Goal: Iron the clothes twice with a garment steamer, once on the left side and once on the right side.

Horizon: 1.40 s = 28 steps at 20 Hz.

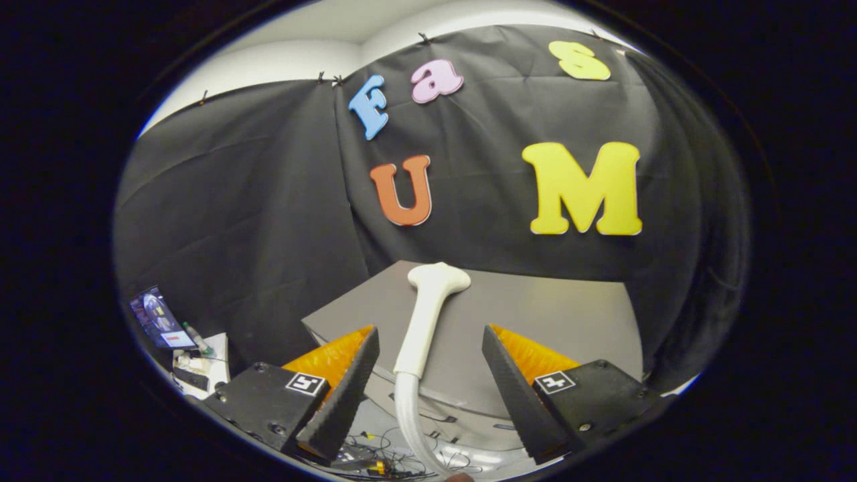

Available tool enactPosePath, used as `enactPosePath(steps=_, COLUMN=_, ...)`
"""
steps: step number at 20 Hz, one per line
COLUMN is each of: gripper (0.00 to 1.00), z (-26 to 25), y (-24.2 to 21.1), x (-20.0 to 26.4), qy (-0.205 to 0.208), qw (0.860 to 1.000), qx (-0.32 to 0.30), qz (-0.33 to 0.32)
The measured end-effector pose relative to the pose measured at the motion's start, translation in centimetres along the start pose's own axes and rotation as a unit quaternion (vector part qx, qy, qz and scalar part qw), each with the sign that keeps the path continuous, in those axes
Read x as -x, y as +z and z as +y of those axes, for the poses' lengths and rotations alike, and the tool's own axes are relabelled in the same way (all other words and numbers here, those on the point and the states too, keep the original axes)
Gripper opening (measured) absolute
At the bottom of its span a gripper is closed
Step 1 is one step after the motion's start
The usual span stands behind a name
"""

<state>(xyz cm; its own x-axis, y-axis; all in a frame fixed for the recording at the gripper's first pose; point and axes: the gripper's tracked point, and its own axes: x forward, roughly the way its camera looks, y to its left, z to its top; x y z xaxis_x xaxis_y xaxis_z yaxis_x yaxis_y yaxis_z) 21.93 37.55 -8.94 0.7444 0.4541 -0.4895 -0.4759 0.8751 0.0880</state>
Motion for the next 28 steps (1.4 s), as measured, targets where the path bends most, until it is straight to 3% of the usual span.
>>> enactPosePath(steps=4, gripper=0.96, z=0.1, y=-0.6, x=-5.0, qy=0.010, qw=0.998, qx=-0.014, qz=0.062)
enactPosePath(steps=11, gripper=0.85, z=-0.7, y=-1.6, x=-11.4, qy=-0.025, qw=0.993, qx=-0.003, qz=0.120)
enactPosePath(steps=17, gripper=0.72, z=-1.8, y=-0.9, x=-13.9, qy=-0.071, qw=0.989, qx=-0.026, qz=0.124)
enactPosePath(steps=20, gripper=0.64, z=-1.1, y=-1.0, x=-14.9, qy=-0.067, qw=0.988, qx=-0.055, qz=0.129)
enactPosePath(steps=23, gripper=0.46, z=-0.9, y=-1.0, x=-15.4, qy=-0.083, qw=0.987, qx=-0.045, qz=0.127)
enactPosePath(steps=28, gripper=0.41, z=-1.0, y=-0.9, x=-15.1, qy=-0.083, qw=0.986, qx=-0.074, qz=0.122)
